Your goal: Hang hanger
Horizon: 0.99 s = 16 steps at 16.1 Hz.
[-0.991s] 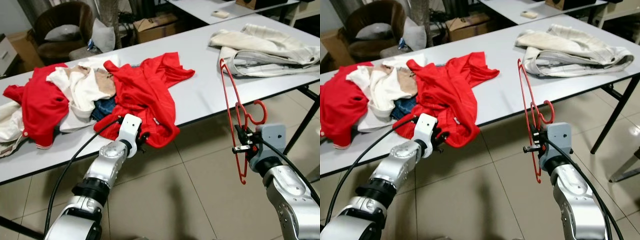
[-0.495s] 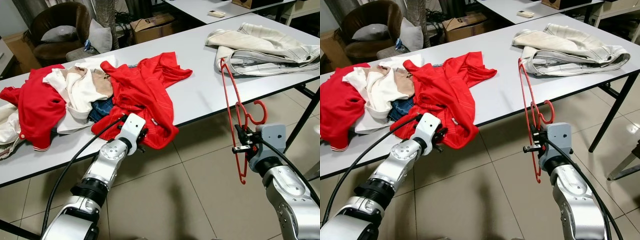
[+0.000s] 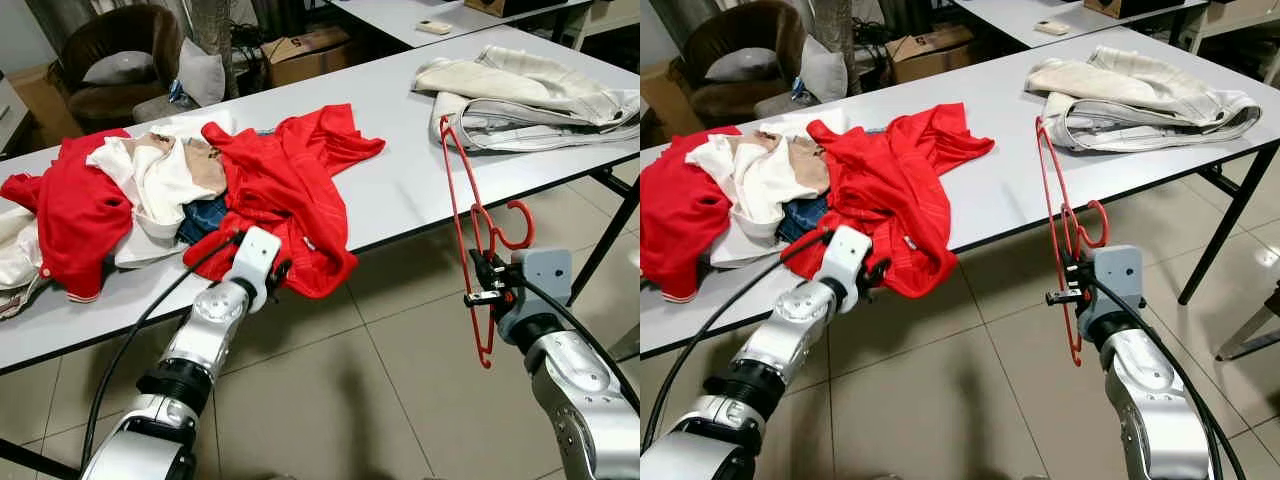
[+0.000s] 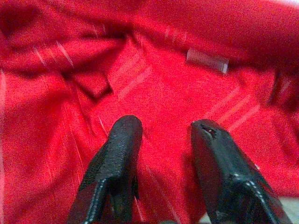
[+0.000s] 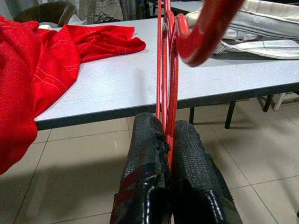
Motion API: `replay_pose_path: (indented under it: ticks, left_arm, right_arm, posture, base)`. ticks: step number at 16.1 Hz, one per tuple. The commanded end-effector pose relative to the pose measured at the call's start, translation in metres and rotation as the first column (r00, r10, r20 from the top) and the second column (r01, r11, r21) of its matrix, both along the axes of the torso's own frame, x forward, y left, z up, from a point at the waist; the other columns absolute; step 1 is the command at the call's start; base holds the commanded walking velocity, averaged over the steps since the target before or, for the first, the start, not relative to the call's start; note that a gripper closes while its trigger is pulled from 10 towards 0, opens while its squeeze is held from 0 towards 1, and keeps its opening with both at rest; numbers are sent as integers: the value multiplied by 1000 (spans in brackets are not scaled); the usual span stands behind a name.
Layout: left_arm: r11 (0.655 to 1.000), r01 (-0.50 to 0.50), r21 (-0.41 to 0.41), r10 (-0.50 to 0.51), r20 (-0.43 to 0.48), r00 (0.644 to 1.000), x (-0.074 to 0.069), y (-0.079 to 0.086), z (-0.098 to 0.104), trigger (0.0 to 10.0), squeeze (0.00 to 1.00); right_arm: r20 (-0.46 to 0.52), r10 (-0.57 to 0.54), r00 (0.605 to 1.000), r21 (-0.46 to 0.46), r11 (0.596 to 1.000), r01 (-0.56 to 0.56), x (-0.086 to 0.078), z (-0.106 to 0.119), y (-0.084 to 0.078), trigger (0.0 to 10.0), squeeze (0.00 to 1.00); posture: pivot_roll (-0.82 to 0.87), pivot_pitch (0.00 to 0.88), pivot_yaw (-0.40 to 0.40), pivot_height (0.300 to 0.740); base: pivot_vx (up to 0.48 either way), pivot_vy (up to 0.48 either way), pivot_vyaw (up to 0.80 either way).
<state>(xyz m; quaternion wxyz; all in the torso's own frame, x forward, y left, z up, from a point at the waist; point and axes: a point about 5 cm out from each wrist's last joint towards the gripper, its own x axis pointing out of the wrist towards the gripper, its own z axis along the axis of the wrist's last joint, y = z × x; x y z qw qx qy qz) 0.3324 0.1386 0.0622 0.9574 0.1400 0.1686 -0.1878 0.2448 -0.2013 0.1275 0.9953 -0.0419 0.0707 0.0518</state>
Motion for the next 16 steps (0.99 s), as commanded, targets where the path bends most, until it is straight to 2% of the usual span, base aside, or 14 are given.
replay_pose_path:
  ticks: [1, 2, 3, 4, 5, 6, 8, 13, 16]
  left_arm:
    - [999, -18, 47, 20, -37, 999, -3, 9, -7, 10000, 0]
    - [999, -8, 38, 10, -51, 999, -4, 8, -8, 10000, 0]
    - [1000, 2, 22, 0, -60, 998, -5, 6, -9, 9137, 0]
    - [1000, 4, 18, -3, -64, 998, -5, 5, -9, 7059, 0]
    - [1000, 1, 16, 0, -63, 998, -5, 5, -9, 2078, 0]
    - [1000, -2, 14, 3, -63, 998, -5, 5, -9, 0, 0]
    - [1000, -2, 28, 4, -66, 998, -5, 6, -11, 0, 0]
    - [983, 6, 184, 8, -77, 997, -8, 16, -19, 0, 0]
    - [982, -20, 187, 36, -80, 996, -9, 23, -22, 0, 0]
  right_arm:
    - [24, 7, 1000, -2, 1000, -7, 1, 4, 3, 10000, 0]
    - [25, 8, 1000, -2, 1000, -8, 1, 4, 2, 10000, 0]
    - [24, 8, 1000, -3, 1000, -8, 1, 4, 3, 10000, 0]
    - [24, 9, 1000, -3, 1000, -9, 1, 4, 3, 10000, 0]
    - [24, 10, 1000, -3, 1000, -10, 1, 5, 3, 10000, 0]
    - [25, 11, 1000, -4, 1000, -11, 1, 5, 3, 10000, 0]
    - [25, 11, 1000, -5, 1000, -11, 1, 5, 2, 10000, 0]
    - [27, 10, 1000, -7, 1000, -9, 2, 5, 2, 10000, 0]
    - [27, 11, 1000, -8, 1000, -11, 2, 5, 2, 10000, 0]
  posture:
    - [-154, 0, 188, 740]
    - [-153, 0, 187, 740]
    - [-153, 0, 187, 740]
    - [-153, 0, 185, 740]
    - [-153, 0, 185, 740]
    - [-153, 0, 184, 740]
    - [-152, 0, 183, 740]
    - [-156, 0, 185, 740]
    - [-155, 0, 181, 740]
  base:
    - [0, 0, 0]
    - [0, 0, 0]
    - [0, 0, 0]
    - [0, 0, 0]
    - [0, 0, 0]
    - [0, 0, 0]
    - [0, 0, 0]
    - [0, 0, 0]
    - [0, 0, 0]
